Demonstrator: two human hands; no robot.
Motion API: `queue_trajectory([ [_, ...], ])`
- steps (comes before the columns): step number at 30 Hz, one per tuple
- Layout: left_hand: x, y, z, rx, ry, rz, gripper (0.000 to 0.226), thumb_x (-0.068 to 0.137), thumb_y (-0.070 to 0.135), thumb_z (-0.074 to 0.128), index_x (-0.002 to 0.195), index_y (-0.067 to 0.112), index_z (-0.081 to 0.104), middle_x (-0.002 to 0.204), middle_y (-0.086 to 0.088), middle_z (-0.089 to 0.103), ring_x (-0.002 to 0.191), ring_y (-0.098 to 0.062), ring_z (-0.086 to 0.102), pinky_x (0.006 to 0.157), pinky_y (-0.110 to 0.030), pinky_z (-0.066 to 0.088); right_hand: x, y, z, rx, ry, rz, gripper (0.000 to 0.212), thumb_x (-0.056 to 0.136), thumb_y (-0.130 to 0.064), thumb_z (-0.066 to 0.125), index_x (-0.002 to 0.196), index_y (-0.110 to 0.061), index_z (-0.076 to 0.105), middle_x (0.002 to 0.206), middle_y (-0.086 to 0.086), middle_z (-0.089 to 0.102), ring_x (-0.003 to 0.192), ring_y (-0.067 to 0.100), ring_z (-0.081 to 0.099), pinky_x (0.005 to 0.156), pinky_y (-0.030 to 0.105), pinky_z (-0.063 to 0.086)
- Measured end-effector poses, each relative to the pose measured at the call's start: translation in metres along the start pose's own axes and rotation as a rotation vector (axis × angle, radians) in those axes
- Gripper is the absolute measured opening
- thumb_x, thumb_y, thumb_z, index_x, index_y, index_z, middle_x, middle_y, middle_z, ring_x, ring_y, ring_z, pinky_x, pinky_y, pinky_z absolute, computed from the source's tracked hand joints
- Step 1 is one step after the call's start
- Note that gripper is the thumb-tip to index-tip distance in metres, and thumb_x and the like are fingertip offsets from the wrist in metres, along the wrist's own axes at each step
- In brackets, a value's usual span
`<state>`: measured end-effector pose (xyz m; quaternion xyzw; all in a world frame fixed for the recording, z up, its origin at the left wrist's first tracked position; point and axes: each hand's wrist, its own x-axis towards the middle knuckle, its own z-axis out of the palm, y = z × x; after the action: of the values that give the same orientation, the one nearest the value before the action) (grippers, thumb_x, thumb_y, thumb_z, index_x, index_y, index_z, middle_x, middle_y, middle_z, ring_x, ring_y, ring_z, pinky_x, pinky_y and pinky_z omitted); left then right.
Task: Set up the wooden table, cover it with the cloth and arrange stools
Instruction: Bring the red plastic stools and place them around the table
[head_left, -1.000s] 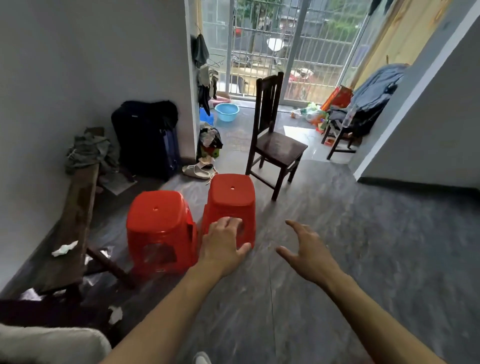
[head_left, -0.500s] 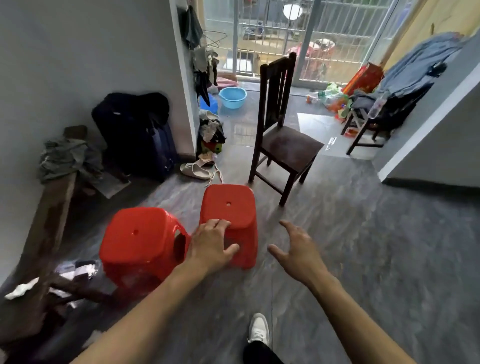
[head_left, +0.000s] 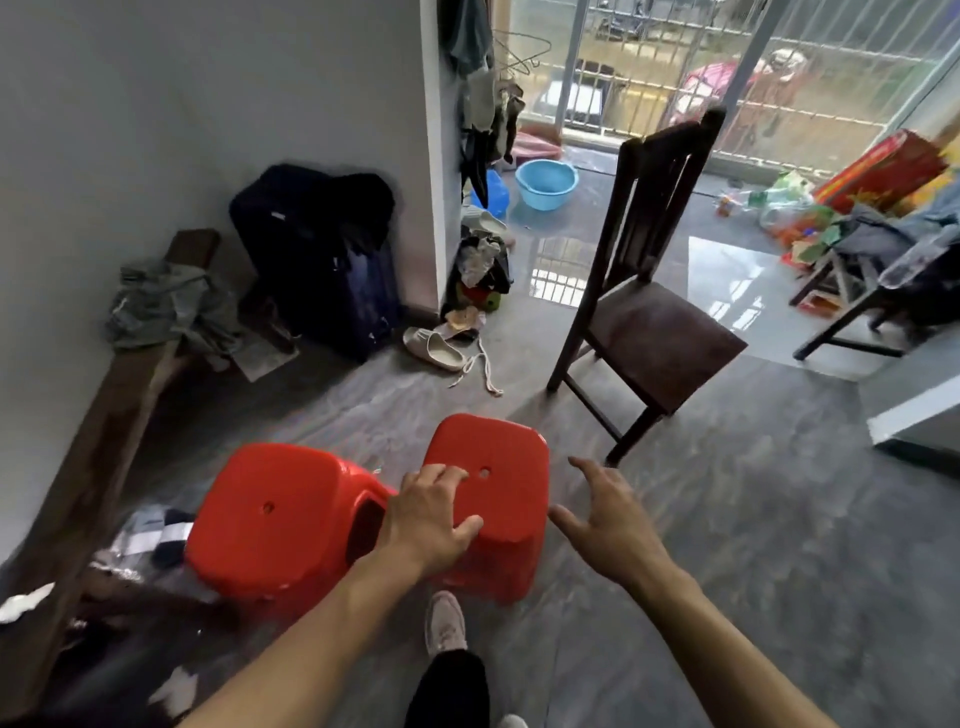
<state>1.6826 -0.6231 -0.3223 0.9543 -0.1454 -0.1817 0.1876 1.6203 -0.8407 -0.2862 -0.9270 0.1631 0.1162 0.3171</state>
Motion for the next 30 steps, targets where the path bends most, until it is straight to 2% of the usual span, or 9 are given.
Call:
queue_trajectory([
  [4, 0.07, -0.027, 0.029, -0.033, -0.094, -0.027, 0.067, 0.078, 0.057, 0.057, 0.136, 0.024, 0.05, 0.135, -0.001, 0.053, 0.125, -0.022, 0.048, 0.11, -0.034, 0.034, 0.066, 0.014, 0.027, -0.016, -0.03, 0.062, 0.072, 0.087, -0.041, 0.07, 0.148, -0.026, 0.036, 0.141, 0.006, 0.047, 0.128, 0.021, 0.048, 0.107, 0.035, 0.041],
  [7, 0.106, -0.045, 0.048, -0.04, -0.147, -0.068, 0.063, 0.082, 0.053, 0.062, 0.137, 0.025, 0.049, 0.137, 0.0, 0.051, 0.127, -0.022, 0.046, 0.11, -0.033, 0.034, 0.105, 0.027, 0.05, -0.013, -0.06, 0.1, 0.074, 0.087, -0.042, 0.07, 0.15, -0.024, 0.035, 0.143, 0.005, 0.046, 0.13, 0.021, 0.047, 0.109, 0.034, 0.039],
  [14, 0.18, -0.082, 0.098, -0.035, -0.181, -0.154, 0.062, 0.085, 0.05, 0.064, 0.139, 0.027, 0.046, 0.138, 0.001, 0.05, 0.128, -0.02, 0.045, 0.11, -0.031, 0.035, 0.196, 0.07, 0.113, 0.056, -0.127, 0.175, 0.077, 0.084, -0.041, 0.072, 0.15, -0.027, 0.034, 0.141, 0.005, 0.045, 0.128, 0.02, 0.046, 0.108, 0.034, 0.04],
  [19, 0.24, -0.098, 0.155, -0.064, -0.186, -0.201, 0.061, 0.087, 0.05, 0.062, 0.141, 0.028, 0.044, 0.142, -0.003, 0.048, 0.132, -0.025, 0.043, 0.113, -0.034, 0.032, 0.261, 0.123, 0.176, 0.058, -0.164, 0.24, 0.089, 0.078, -0.044, 0.078, 0.151, -0.03, 0.029, 0.146, 0.012, 0.037, 0.131, 0.03, 0.043, 0.109, 0.044, 0.041],
  [20, 0.25, -0.101, 0.166, -0.063, -0.193, -0.221, 0.062, 0.089, 0.052, 0.059, 0.144, 0.03, 0.041, 0.146, -0.006, 0.043, 0.135, -0.027, 0.039, 0.114, -0.036, 0.03, 0.269, 0.132, 0.186, 0.046, -0.162, 0.234, 0.093, 0.076, -0.045, 0.079, 0.152, -0.032, 0.027, 0.148, 0.013, 0.034, 0.132, 0.031, 0.041, 0.109, 0.046, 0.041],
  [22, 0.266, -0.108, 0.188, -0.035, -0.227, -0.277, 0.069, 0.091, 0.055, 0.054, 0.152, 0.036, 0.027, 0.159, -0.013, 0.023, 0.144, -0.033, 0.024, 0.119, -0.039, 0.02, 0.283, 0.147, 0.203, 0.019, -0.161, 0.219, 0.099, 0.074, -0.048, 0.08, 0.153, -0.037, 0.021, 0.153, 0.013, 0.024, 0.136, 0.034, 0.036, 0.11, 0.049, 0.04],
  [25, 0.279, -0.122, 0.218, 0.023, -0.28, -0.343, 0.085, 0.088, 0.059, 0.057, 0.153, 0.047, 0.005, 0.163, -0.017, -0.008, 0.148, -0.04, 0.008, 0.12, -0.045, 0.014, 0.299, 0.17, 0.224, -0.003, -0.187, 0.249, 0.109, 0.071, -0.05, 0.082, 0.153, -0.044, 0.011, 0.159, 0.017, 0.01, 0.14, 0.038, 0.029, 0.112, 0.051, 0.036],
  [27, 0.281, -0.131, 0.233, 0.023, -0.297, -0.393, 0.095, 0.082, 0.062, 0.064, 0.152, 0.051, 0.001, 0.161, -0.021, -0.006, 0.147, -0.043, 0.012, 0.12, -0.045, 0.016, 0.301, 0.18, 0.237, 0.001, -0.232, 0.281, 0.113, 0.069, -0.051, 0.083, 0.153, -0.047, 0.008, 0.159, 0.019, 0.005, 0.141, 0.04, 0.028, 0.113, 0.05, 0.035],
  [30, 0.282, -0.141, 0.245, 0.003, -0.3, -0.434, 0.108, 0.071, 0.066, 0.071, 0.149, 0.055, -0.003, 0.151, -0.023, 0.015, 0.141, -0.043, 0.025, 0.119, -0.044, 0.022, 0.298, 0.188, 0.253, 0.027, -0.266, 0.292, 0.119, 0.067, -0.048, 0.085, 0.151, -0.051, 0.001, 0.158, 0.018, 0.005, 0.138, 0.041, 0.032, 0.113, 0.049, 0.035],
])
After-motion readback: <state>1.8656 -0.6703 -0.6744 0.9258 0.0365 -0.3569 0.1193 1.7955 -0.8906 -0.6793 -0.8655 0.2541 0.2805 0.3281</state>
